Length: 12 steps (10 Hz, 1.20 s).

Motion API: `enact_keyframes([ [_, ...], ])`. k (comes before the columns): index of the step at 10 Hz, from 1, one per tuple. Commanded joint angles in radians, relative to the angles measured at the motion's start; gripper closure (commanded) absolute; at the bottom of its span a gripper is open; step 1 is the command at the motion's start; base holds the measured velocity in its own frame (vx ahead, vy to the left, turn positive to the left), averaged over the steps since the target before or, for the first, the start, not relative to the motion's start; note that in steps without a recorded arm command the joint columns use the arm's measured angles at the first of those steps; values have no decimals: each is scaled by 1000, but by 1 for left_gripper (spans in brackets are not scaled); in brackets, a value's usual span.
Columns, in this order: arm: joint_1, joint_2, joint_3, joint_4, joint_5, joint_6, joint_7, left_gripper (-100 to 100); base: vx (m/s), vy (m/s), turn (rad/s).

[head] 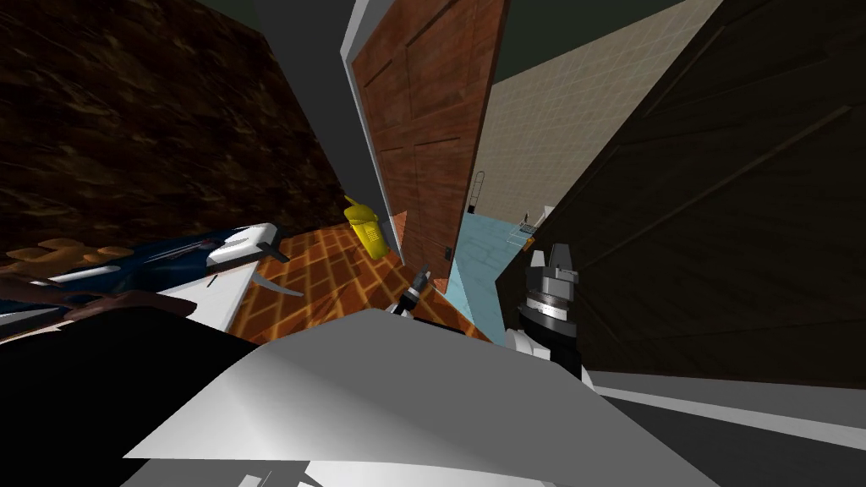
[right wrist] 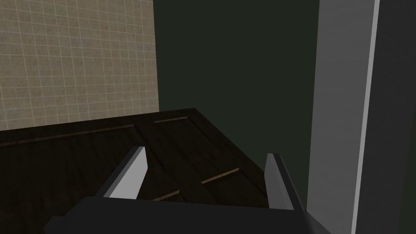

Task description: Push the door open

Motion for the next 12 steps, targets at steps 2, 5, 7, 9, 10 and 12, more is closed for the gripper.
enact_keyframes([
  [2,-17,0,-19,67,-1,-9,0,-100,79,73,-98],
  [5,-39,0,-36,141,-2,-21,0,-100,76,68,-83],
  [7,-53,-1,-47,185,-2,-28,0,-100,83,68,-80],
  [9,-64,-2,-56,223,-3,-34,0,-100,68,64,-70],
  [10,-70,-3,-60,241,-3,-37,0,-100,71,68,-65],
  [12,-83,-5,-71,285,-3,-43,-1,-100,80,69,-68],
])
